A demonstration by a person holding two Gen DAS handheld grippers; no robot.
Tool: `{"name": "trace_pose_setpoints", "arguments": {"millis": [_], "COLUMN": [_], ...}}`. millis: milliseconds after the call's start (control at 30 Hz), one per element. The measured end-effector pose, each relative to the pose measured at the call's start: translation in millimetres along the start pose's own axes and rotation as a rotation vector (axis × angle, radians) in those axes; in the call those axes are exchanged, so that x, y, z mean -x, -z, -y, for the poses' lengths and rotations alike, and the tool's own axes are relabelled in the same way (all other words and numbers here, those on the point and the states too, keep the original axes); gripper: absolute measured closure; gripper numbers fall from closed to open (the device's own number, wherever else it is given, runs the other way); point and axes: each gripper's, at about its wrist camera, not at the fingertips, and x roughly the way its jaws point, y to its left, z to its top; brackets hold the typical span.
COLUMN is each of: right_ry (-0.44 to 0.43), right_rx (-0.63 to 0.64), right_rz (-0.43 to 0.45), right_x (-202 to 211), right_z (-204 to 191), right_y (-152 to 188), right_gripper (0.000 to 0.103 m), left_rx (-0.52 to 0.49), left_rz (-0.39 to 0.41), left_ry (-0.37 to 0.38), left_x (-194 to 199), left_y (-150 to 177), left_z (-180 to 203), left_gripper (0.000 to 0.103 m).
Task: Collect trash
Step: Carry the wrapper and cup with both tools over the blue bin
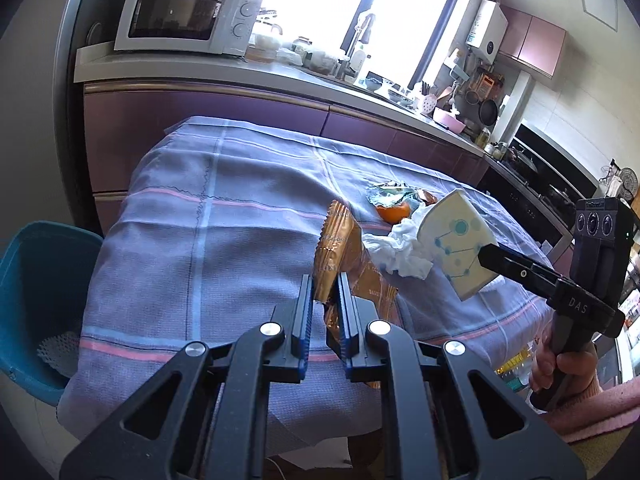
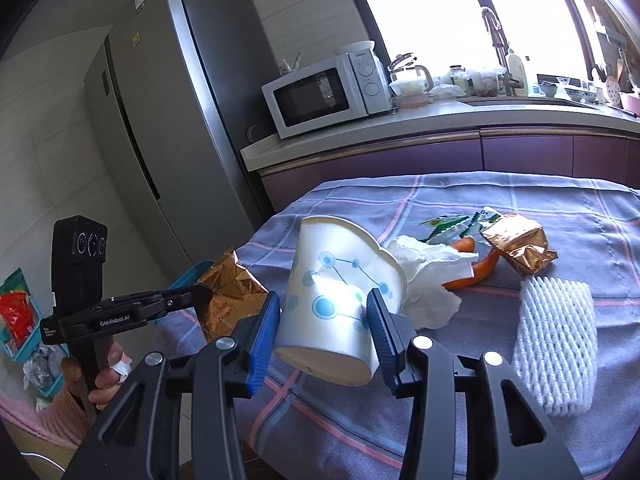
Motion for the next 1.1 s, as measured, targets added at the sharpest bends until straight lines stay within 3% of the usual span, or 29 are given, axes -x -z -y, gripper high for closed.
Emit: {"name": "trace_pose_setpoints", "arguments": {"millis": [233,767,1100], "right_ry": [-0.088,-0.182,-0.279], "right_rx": [0.009,0.093,0.182], "right_rz": [-0.043,-0.096,-0.113], "right_x": [-21,-54,-83], "right_z": [-19,-60,-100], "right_y": [0,-4,-21], "right_gripper": [0.060,0.060,0.060], "left_rx": [0.030,0.117,0.188], "left_rz": [0.031,0.096,0.166], "left_ry": [-0.043,-0.133,-0.243], "left_x": [18,59,97], "left_y": [1,6,6], "left_z": [-14,-48,-83], "left_gripper": [0.091,0.091,0.091]}}
